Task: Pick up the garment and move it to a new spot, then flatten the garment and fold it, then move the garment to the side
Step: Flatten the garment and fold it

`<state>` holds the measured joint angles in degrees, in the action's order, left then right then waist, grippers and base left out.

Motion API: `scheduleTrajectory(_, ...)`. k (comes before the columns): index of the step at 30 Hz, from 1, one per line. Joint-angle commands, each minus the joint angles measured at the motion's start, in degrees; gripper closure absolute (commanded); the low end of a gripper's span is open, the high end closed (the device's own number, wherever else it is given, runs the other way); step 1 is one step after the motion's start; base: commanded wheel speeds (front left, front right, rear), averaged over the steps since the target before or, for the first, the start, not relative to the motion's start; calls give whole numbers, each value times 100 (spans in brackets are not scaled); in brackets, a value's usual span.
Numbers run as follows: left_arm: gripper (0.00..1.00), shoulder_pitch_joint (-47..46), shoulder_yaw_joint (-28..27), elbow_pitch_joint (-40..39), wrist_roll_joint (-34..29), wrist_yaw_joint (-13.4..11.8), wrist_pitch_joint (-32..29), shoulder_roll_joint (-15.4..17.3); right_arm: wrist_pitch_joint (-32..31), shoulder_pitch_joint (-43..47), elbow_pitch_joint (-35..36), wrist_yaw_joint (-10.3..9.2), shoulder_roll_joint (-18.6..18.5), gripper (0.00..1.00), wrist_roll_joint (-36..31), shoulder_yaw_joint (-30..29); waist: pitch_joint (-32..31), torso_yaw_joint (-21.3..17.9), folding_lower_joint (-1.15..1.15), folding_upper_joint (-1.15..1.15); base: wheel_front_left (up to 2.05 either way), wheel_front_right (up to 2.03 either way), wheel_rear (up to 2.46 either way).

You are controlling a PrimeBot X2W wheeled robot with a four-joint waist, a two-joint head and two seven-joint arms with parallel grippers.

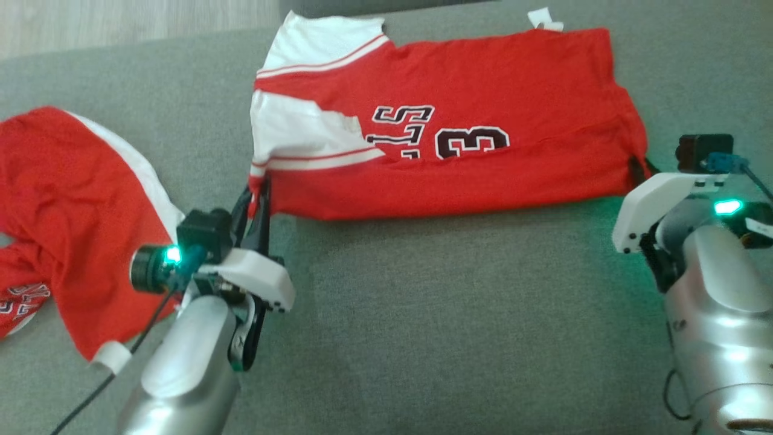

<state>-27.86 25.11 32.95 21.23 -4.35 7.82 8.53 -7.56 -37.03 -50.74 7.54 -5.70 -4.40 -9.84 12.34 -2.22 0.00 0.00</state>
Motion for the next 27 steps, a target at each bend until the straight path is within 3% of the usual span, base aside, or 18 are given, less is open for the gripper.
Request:
scheduleTrajectory(1,100,-56,-156,-139,20,-39,16,173,15,-243,217,-5,-98,100,53,178,-87,-20,0,0,0,0,0)
scheduleTrajectory(13,100,479,8,-188,144,3,-175,217,-194,647,698,-5,-735,100,540,1153,-723,-50,0,0,0,0,0)
scheduleTrajectory(27,100,1535,249,-1096,322,-111,-931,465,-976,2092,2002,-5,-932,100,1050,964,-1237,-117,0,0,0,0,0)
